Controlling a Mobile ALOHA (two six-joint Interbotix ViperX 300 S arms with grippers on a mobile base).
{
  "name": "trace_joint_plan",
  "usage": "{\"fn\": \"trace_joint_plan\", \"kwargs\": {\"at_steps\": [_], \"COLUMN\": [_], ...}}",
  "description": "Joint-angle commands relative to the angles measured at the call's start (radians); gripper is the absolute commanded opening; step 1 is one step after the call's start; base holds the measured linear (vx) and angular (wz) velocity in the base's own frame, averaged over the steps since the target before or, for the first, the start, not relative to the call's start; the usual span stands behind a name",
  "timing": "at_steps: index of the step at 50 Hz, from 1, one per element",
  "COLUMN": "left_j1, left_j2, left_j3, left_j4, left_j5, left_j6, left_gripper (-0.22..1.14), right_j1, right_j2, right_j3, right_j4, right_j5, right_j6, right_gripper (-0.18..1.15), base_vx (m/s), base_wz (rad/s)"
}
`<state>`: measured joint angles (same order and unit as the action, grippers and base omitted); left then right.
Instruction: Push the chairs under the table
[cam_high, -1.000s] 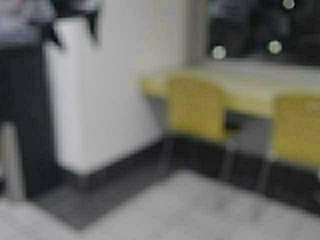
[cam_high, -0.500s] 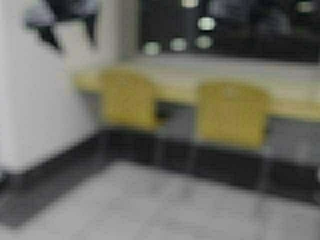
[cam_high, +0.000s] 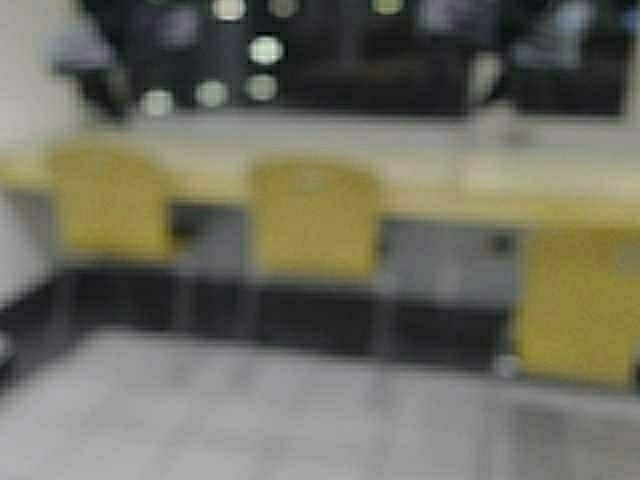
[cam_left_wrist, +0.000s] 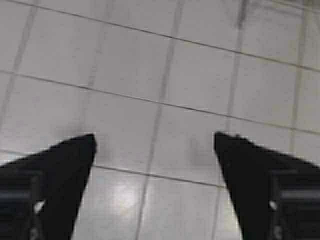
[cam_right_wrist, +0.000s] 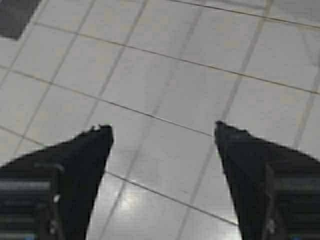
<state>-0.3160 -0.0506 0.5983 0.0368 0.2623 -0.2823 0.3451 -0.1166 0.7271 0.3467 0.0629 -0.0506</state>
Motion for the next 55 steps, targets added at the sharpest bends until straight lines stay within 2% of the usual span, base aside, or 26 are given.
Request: {"fn": "trace_joint_plan", "kwargs": {"at_steps": [1, 24, 55], "left_j1": [0.006, 0.006, 0.006], "left_j2": [-0.035, -0.012, -0.025], "left_j3": [-0.018, -0.012, -0.018], "left_j4": [-0.002, -0.015, -0.049], "left_j5": [-0.002, -0.005, -0.005], "left_j6": [0.000, -0.006, 0.000], "left_gripper": [1.01, 1.01, 1.01], "right_j1": [-0.003, -0.003, -0.003], "right_j2": [-0.006, -0.018, -0.017], "right_j3": [-0.020, -0.026, -0.025], "right_j4": [0.002, 0.002, 0.002], "right_j5": [-0.003, 0.002, -0.006], "right_j6": [-0.002, 0.008, 0.011], "right_gripper": [0.95, 0.95, 0.95], "base_vx": [-0.14, -0.12, -0.01], "base_wz": [-0.47, -0.59, -0.16]}}
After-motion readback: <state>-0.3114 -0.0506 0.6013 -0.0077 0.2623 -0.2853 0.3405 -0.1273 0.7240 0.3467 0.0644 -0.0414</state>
